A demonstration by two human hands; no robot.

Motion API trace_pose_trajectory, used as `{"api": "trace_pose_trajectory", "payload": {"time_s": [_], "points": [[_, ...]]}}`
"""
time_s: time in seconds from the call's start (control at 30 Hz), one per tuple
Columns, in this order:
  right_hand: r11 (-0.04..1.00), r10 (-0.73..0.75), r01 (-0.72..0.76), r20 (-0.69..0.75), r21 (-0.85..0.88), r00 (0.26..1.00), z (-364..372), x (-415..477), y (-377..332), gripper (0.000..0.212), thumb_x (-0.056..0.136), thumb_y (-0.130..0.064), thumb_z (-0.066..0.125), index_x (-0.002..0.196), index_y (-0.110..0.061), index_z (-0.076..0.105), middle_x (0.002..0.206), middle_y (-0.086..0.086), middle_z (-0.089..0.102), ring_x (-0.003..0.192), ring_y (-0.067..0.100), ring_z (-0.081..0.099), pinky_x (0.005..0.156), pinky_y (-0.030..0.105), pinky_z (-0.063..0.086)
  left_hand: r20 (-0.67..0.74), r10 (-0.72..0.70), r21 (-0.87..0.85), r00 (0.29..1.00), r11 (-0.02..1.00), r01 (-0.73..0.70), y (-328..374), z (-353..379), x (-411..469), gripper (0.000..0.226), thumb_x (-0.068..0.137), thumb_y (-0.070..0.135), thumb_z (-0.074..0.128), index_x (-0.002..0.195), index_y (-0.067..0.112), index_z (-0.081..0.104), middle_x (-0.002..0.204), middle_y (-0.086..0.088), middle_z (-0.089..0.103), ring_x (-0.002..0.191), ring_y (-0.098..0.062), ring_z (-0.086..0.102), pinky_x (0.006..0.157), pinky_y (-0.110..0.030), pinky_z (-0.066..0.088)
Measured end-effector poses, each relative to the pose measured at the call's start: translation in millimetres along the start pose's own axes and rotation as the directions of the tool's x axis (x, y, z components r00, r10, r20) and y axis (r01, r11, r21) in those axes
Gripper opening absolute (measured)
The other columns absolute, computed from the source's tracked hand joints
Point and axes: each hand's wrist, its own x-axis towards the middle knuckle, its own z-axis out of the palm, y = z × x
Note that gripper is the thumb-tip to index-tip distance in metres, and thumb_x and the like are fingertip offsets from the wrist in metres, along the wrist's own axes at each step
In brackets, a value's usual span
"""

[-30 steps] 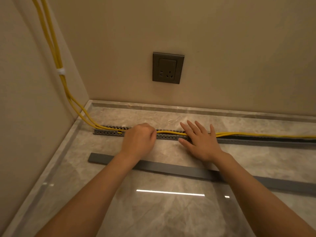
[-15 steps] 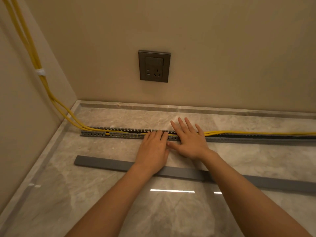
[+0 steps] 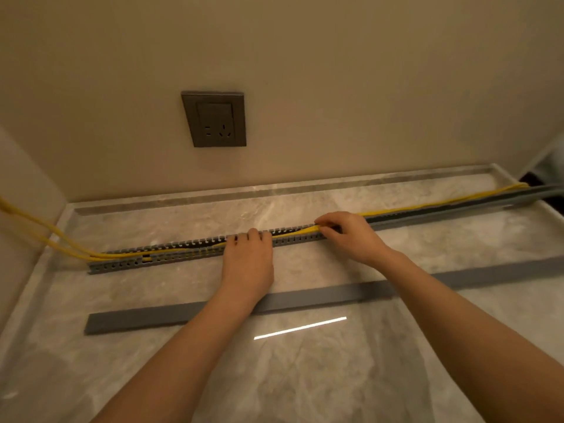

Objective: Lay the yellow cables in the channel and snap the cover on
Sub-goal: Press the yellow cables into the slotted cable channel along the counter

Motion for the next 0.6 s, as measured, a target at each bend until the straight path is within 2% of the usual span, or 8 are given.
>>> {"api": "trace_pose_trajectory", "payload": {"time_s": [0.1,0.27,0.4,0.6], "points": [[0.990,0.006,-0.014,-0.055,-0.138,0.998,-13,-4,12,0.025,0.090,-0.018,0.055,0.113,-0.013,0.065,0.113,0.007,0.067,0.103,0.023,0.059,0.090,0.037,0.046,0.017,0.013,0.051,1.000,0.999,-0.014,6,-1,7,0.031,0.089,0.020,0.048,0.118,0.012,0.046,0.114,-0.012,0.056,0.102,-0.030,0.055,0.091,-0.039,0.040],[0.944,0.116,-0.137,-0.089,-0.300,0.989,-28,0,41,0.028,0.094,-0.033,0.048,0.113,-0.019,0.061,0.110,0.005,0.064,0.102,0.026,0.057,0.087,0.037,0.041,0.011,0.004,0.080,1.000,0.997,-0.004,8,1,12,0.026,0.091,0.022,0.046,0.115,0.012,0.049,0.109,-0.011,0.058,0.096,-0.029,0.058,0.087,-0.037,0.042],[0.943,0.183,-0.201,-0.092,-0.265,0.979,-34,3,60,0.026,0.091,-0.040,0.051,0.106,-0.020,0.058,0.104,0.007,0.057,0.098,0.026,0.053,0.083,0.037,0.039,0.005,-0.026,0.079,1.000,0.997,0.026,9,-1,16,0.022,0.094,0.026,0.045,0.110,0.013,0.051,0.105,-0.009,0.060,0.093,-0.027,0.060,0.080,-0.034,0.045],[0.990,0.001,-0.021,-0.144,-0.137,0.990,-40,8,76,0.019,0.083,-0.034,0.066,0.089,-0.016,0.063,0.081,0.001,0.053,0.087,0.026,0.048,0.072,0.033,0.037,-0.026,-0.124,0.076,0.992,0.989,0.126,15,-4,27,0.028,0.093,0.039,0.048,0.102,0.015,0.059,0.098,-0.006,0.065,0.090,-0.025,0.062,0.071,-0.033,0.046]]}}
